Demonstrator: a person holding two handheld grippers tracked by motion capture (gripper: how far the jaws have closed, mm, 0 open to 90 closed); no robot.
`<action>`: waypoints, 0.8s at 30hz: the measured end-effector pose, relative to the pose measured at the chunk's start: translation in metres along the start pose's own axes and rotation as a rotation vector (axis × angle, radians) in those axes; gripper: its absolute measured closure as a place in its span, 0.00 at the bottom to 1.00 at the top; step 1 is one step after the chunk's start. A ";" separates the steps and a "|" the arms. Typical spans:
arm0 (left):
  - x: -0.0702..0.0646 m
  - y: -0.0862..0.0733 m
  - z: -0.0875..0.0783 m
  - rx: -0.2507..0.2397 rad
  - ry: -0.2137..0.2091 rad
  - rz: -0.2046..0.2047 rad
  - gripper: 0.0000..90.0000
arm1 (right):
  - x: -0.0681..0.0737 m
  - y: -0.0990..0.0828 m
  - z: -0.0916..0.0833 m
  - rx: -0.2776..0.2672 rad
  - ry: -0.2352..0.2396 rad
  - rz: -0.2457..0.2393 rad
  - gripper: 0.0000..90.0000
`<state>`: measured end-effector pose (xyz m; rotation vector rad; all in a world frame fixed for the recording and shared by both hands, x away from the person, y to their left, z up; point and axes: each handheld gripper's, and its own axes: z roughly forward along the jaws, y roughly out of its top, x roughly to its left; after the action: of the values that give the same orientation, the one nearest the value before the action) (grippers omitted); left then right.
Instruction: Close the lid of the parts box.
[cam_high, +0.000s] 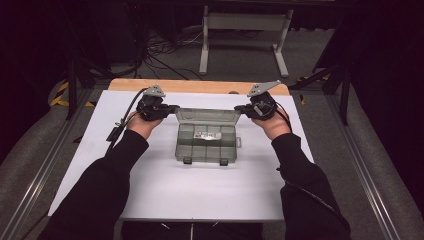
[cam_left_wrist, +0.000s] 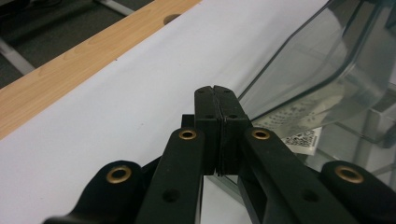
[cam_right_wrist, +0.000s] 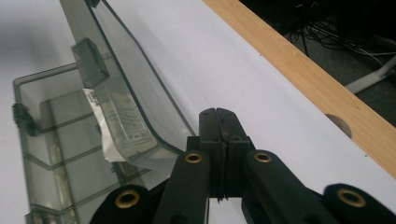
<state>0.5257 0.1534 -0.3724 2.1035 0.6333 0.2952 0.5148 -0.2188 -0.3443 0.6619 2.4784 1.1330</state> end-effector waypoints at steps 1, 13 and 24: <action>-0.002 0.000 -0.002 0.001 0.000 0.005 0.99 | 0.002 0.000 -0.002 -0.001 0.004 -0.003 1.00; -0.019 -0.002 -0.018 0.024 -0.069 0.056 0.99 | 0.024 0.002 -0.016 0.003 0.065 -0.036 1.00; -0.033 -0.006 -0.025 0.076 -0.136 0.098 0.98 | 0.039 -0.003 -0.019 0.047 0.115 -0.041 1.00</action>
<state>0.4848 0.1560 -0.3622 2.2105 0.4692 0.1828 0.4722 -0.2106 -0.3392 0.5706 2.6091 1.1308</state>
